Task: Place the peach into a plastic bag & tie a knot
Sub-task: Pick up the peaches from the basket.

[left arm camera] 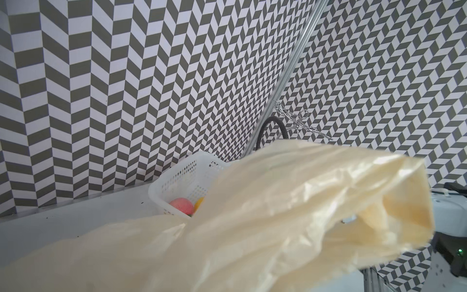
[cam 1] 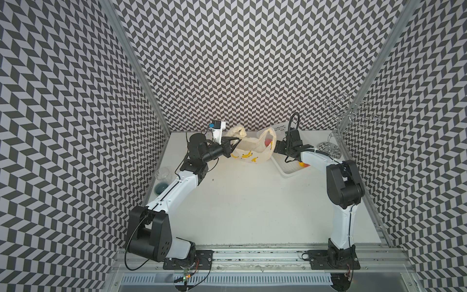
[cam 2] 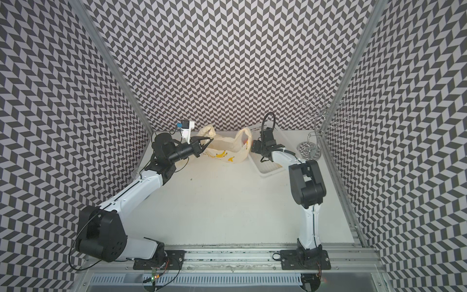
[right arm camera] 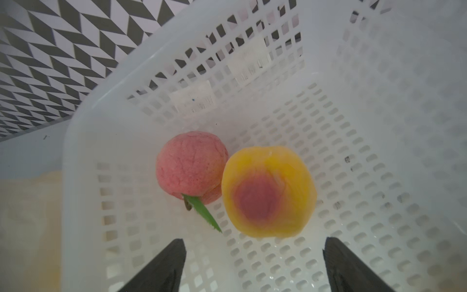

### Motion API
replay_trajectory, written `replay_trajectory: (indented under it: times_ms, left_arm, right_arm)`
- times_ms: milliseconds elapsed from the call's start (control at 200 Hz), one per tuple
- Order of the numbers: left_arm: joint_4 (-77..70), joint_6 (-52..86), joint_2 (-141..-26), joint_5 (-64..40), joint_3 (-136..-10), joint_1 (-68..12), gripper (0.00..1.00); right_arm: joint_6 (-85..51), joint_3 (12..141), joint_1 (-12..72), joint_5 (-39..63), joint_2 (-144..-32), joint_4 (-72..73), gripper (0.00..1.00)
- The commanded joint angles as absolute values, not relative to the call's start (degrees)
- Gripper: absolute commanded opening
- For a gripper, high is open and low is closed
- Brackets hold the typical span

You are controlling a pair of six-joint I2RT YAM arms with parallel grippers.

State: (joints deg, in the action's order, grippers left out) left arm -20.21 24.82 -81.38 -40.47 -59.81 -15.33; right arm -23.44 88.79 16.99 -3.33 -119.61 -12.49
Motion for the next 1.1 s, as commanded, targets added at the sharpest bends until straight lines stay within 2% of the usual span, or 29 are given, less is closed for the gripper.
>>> replay_trajectory:
  times_ms: [0,461,556,671,776,976,1097]
  left_arm:
    - [-19.6,26.7,-81.3,-42.1,-58.7,-14.9,0.0]
    - [-20.5,27.2,-82.1,-42.5,-58.3,-14.9,0.0]
    - [-20.6,27.3,-82.2,-42.5,-58.1,-14.9,0.0]
    - [-20.2,27.3,-82.1,-42.5,-58.3,-14.9,0.0]
    - [-20.1,27.6,-81.6,-42.4,-58.4,-14.9,0.0]
    - [-20.5,29.2,-81.5,-42.5,-58.2,-14.8,0.0]
    - [-21.0,30.5,-80.9,-42.4,-57.9,-14.9,0.0]
  right_arm:
    - [-22.4,91.4,16.7,-3.1,-120.7,-14.5,0.88]
    - [-22.2,99.6,16.6,-8.4,-129.7,-16.3,0.86]
    - [-22.3,100.0,16.4,-9.5,-130.1,-15.9,0.79]
    - [-21.5,99.4,16.1,-8.8,-128.6,-15.7,0.58]
    - [-21.9,92.5,16.0,-8.3,-120.6,-11.1,0.45]
    - [-23.1,75.7,16.2,-2.6,-97.8,-5.1,0.34]
    - [-23.6,70.5,17.2,2.9,-86.4,-6.5,0.27]
